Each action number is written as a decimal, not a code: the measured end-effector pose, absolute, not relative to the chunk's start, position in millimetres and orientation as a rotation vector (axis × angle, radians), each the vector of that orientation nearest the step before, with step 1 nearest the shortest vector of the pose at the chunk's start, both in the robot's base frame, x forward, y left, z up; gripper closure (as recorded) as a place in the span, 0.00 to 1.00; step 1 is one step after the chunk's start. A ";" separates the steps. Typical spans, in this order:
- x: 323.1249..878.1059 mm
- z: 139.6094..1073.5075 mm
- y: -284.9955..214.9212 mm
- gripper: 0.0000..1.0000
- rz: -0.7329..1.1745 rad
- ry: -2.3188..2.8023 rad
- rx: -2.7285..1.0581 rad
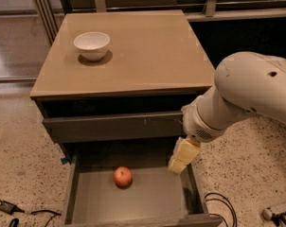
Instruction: Pick apple from middle drawer and place on counter
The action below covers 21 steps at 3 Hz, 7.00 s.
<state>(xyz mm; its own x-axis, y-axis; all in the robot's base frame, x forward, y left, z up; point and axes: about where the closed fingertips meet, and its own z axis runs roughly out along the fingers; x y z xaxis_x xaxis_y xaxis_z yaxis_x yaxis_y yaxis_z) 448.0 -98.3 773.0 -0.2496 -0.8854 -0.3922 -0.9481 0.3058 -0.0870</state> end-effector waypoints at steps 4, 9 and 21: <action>447.2 628.6 -25.1 0.00 0.533 1.977 -1.481; 481.6 522.8 42.3 0.00 0.483 2.042 -1.482; 522.5 398.7 95.5 0.86 0.769 1.883 -1.275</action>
Offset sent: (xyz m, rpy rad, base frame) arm -0.0058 0.0744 -0.1137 0.4376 -0.0252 0.0814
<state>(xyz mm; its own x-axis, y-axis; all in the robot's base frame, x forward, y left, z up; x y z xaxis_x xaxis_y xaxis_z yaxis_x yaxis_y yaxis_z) 522.5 95.5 398.7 -0.2474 -0.5076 -0.8253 -0.9403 0.3312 0.0782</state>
